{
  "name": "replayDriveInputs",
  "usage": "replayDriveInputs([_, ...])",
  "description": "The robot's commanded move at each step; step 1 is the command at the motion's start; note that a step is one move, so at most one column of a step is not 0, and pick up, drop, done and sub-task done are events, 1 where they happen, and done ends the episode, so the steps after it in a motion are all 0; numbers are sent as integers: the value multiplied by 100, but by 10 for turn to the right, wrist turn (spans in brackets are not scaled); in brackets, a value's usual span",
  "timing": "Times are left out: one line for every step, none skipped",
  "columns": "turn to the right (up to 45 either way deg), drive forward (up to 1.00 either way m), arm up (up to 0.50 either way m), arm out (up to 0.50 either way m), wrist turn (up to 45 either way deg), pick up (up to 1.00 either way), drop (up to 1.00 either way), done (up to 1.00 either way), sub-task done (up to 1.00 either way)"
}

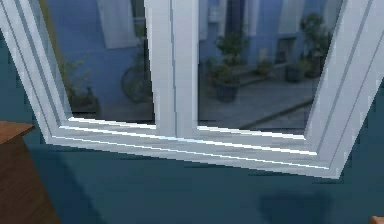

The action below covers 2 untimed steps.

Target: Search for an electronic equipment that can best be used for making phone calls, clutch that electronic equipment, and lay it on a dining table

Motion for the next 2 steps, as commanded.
replayDriveInputs([0, 0, 50, 0, 0, 0, 0, 0, 0])
replayDriveInputs([0, 0, 18, 0, 0, 0, 0, 0, 0])
